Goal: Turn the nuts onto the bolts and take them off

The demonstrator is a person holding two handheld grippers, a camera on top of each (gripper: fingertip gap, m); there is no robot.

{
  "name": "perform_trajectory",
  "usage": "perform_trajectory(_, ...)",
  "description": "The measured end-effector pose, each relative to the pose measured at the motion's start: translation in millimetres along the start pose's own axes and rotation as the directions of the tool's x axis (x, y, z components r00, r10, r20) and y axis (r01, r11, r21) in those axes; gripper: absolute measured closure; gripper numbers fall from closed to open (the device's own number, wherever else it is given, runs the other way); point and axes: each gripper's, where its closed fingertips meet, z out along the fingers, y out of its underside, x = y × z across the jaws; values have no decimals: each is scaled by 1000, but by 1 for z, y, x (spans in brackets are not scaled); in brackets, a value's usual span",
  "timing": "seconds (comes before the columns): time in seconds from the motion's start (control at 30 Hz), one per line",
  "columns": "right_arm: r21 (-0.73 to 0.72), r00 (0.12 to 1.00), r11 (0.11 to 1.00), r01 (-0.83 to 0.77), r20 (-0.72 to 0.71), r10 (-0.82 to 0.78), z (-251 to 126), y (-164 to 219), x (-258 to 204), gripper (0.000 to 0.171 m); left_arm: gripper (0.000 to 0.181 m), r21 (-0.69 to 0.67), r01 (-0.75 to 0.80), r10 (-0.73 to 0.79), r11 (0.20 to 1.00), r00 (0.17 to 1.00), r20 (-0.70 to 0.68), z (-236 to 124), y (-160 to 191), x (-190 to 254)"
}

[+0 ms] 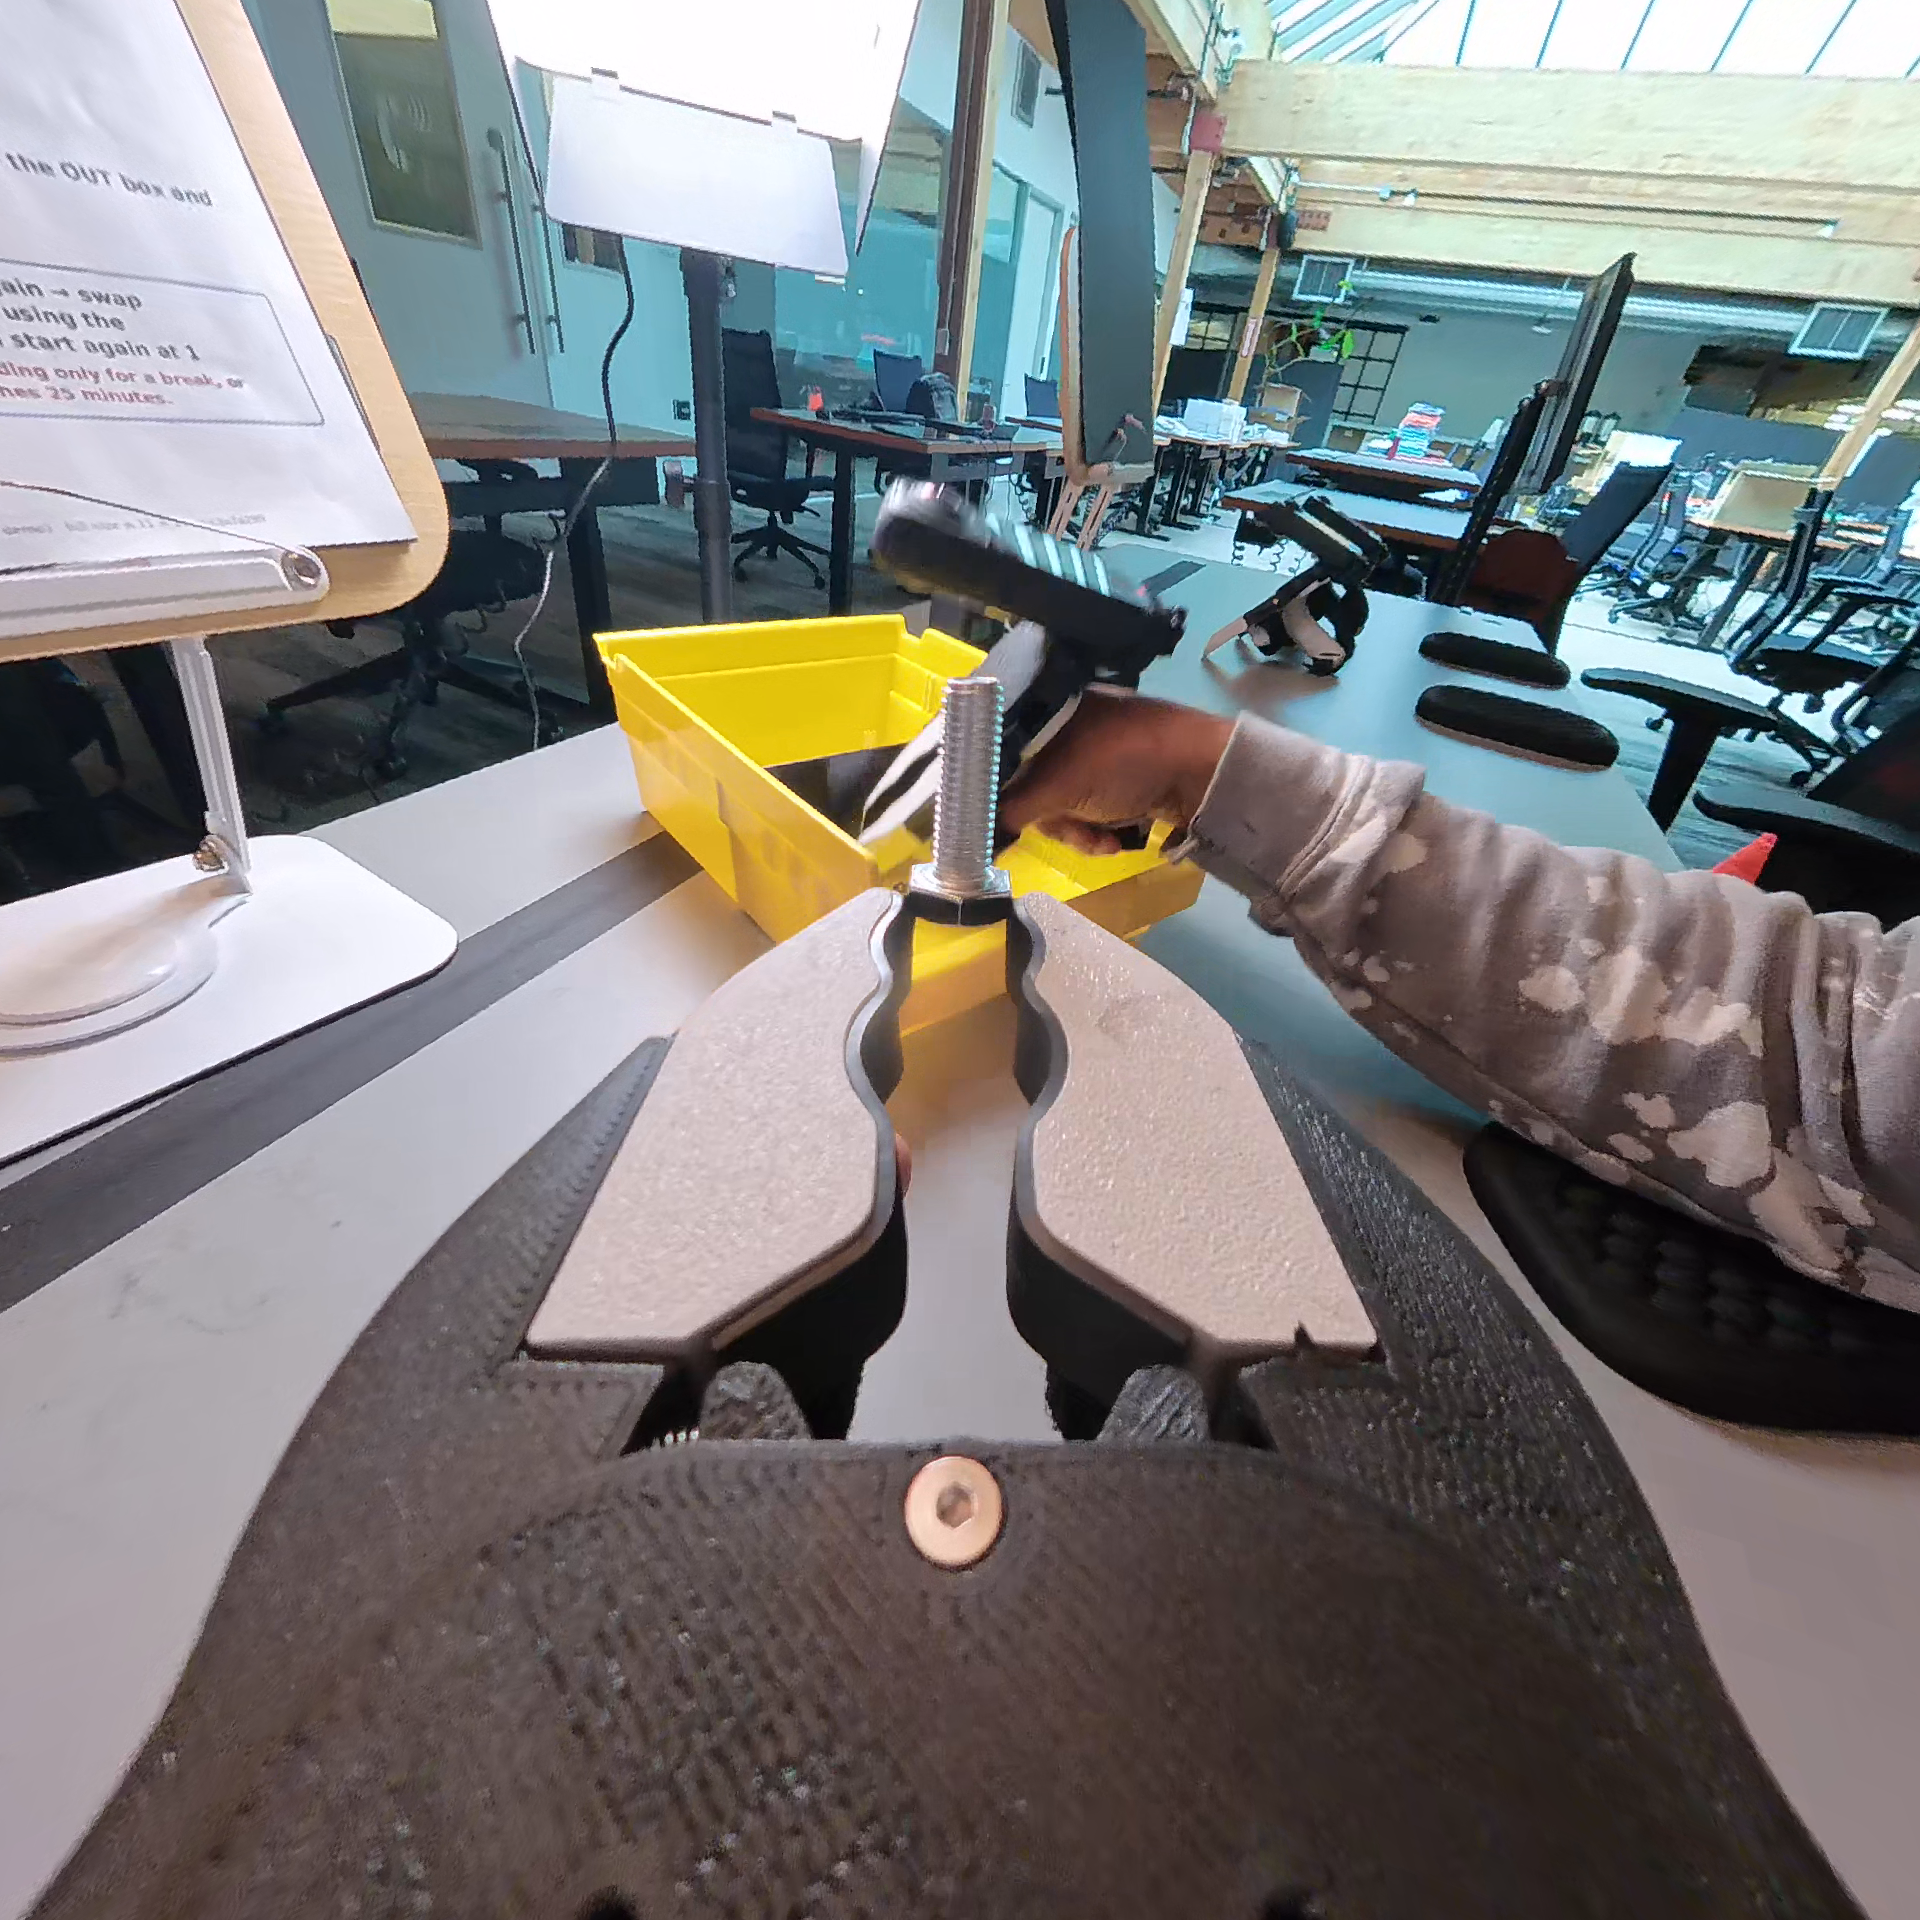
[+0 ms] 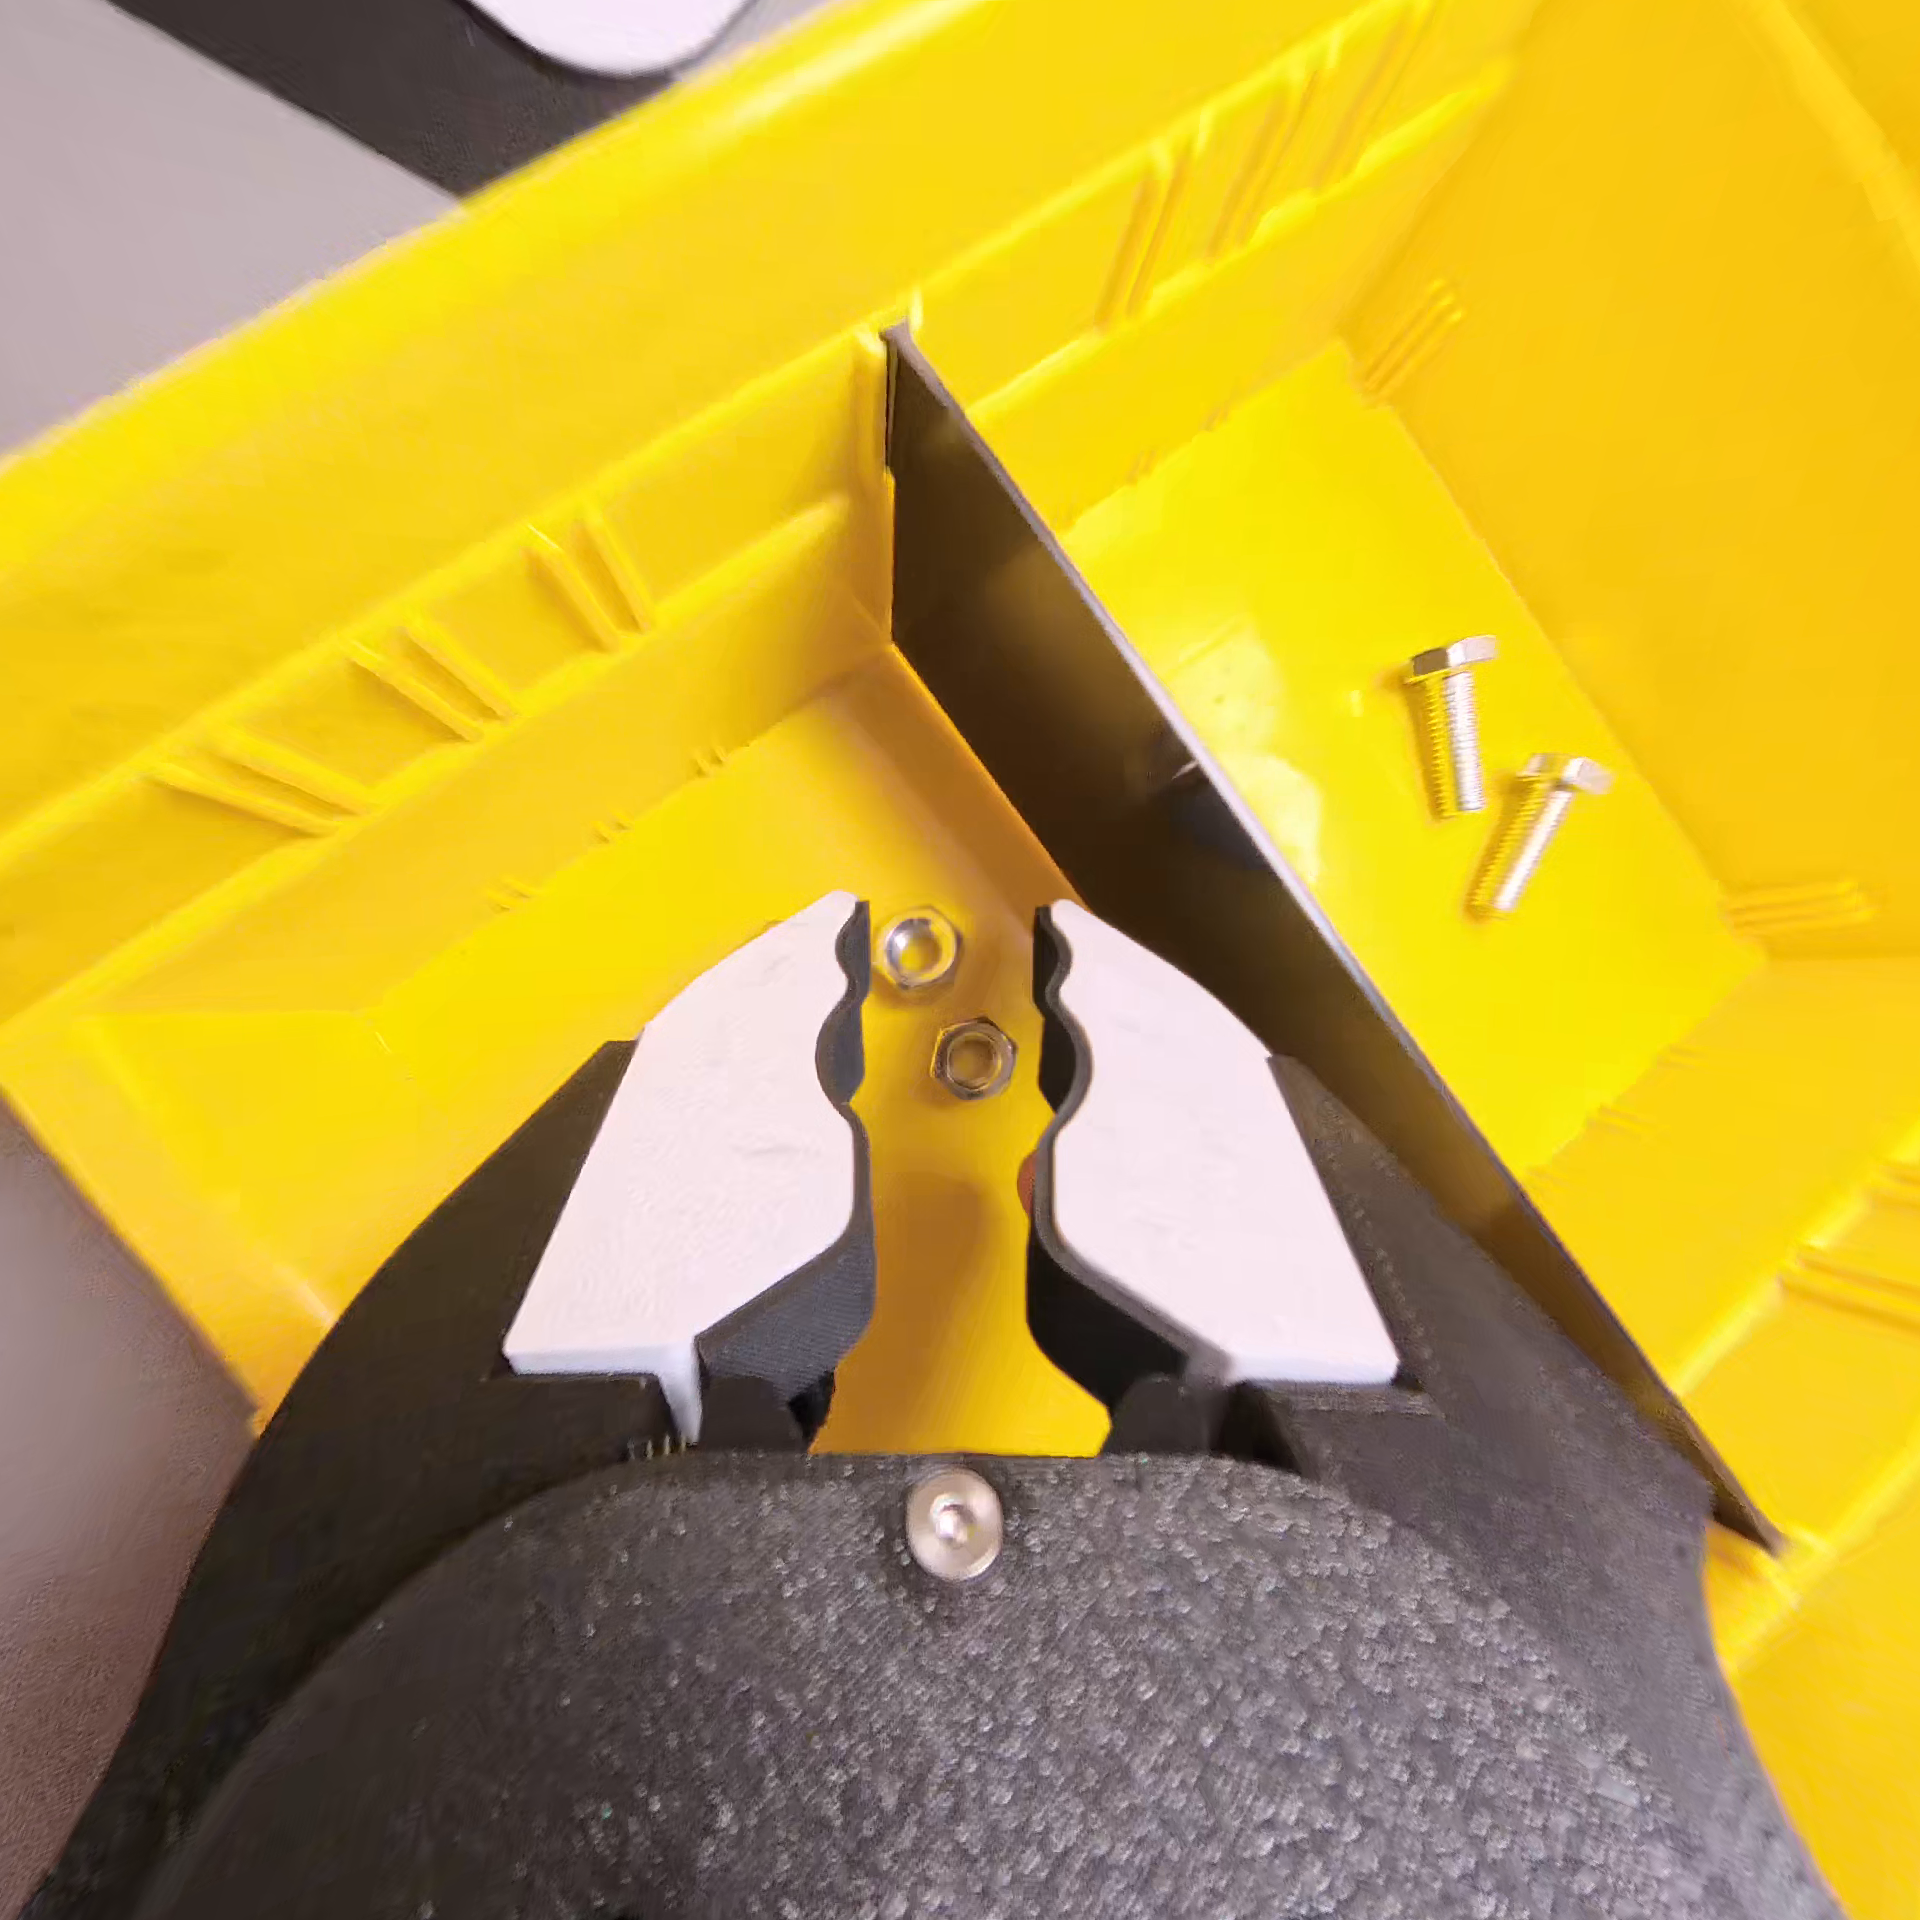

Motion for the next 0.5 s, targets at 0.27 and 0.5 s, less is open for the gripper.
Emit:
perform_trajectory(0.27, 529, 855, 795, 297, 224, -468, -151, -88, -116, 146, 163, -93, -29, 28, 995, 1000, -14, 6, 17, 2)
perform_trajectory(0.5, 527, 533, 670, 523, 411, -739, -182, -57, -217, 139, 164, -225, -127, 109, 966, 990, -90, 13, 38, 23)
